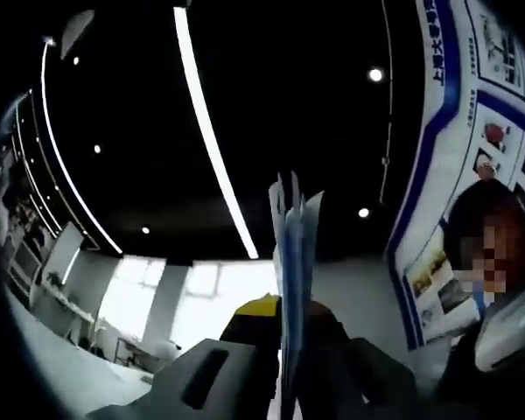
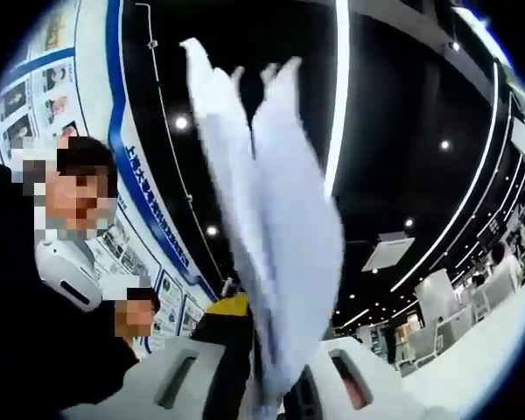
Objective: Organize the stack of printing papers by aligning and flattening the scattered papers on the table
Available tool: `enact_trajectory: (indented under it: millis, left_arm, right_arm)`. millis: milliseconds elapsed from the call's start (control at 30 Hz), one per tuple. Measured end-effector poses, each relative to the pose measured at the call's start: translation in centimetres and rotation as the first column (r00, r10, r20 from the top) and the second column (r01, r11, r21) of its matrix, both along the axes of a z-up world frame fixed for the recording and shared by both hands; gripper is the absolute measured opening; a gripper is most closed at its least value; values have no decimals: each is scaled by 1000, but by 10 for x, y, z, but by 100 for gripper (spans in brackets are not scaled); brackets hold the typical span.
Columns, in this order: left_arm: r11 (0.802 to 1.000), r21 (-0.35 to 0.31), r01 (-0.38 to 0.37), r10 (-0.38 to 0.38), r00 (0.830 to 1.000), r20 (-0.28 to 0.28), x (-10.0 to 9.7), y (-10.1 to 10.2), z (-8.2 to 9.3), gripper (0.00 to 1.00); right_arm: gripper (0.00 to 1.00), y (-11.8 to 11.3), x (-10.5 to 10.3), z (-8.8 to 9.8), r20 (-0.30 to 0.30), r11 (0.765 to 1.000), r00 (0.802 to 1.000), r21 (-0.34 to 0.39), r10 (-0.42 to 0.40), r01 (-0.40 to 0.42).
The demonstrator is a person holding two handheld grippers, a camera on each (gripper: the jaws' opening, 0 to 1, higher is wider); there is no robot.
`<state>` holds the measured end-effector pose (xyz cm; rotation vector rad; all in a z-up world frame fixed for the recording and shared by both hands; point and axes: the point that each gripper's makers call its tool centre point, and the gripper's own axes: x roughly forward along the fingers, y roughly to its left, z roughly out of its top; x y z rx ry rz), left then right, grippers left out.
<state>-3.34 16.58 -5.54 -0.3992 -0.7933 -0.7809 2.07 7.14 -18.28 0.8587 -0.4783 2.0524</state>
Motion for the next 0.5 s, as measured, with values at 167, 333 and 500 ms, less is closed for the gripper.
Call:
enact_trajectory:
  millis: [167,333,500]
  left_arm:
    - [1000,-13,-11,11,1000,-9,3,6,-3,5]
    - [995,41,-87,87,996,-5,6,7,-11,6]
    - [977,130,-171,179,983,-50,11,15,-25,6]
  right_arm:
    - [0,-2,0,-2,-5,1000,1000,-12,1,-1]
    - [0,2,6,-8,-9,999,999,-34,-36,35]
    - [0,-1,10,-14,36,994,997,-80,-72,74]
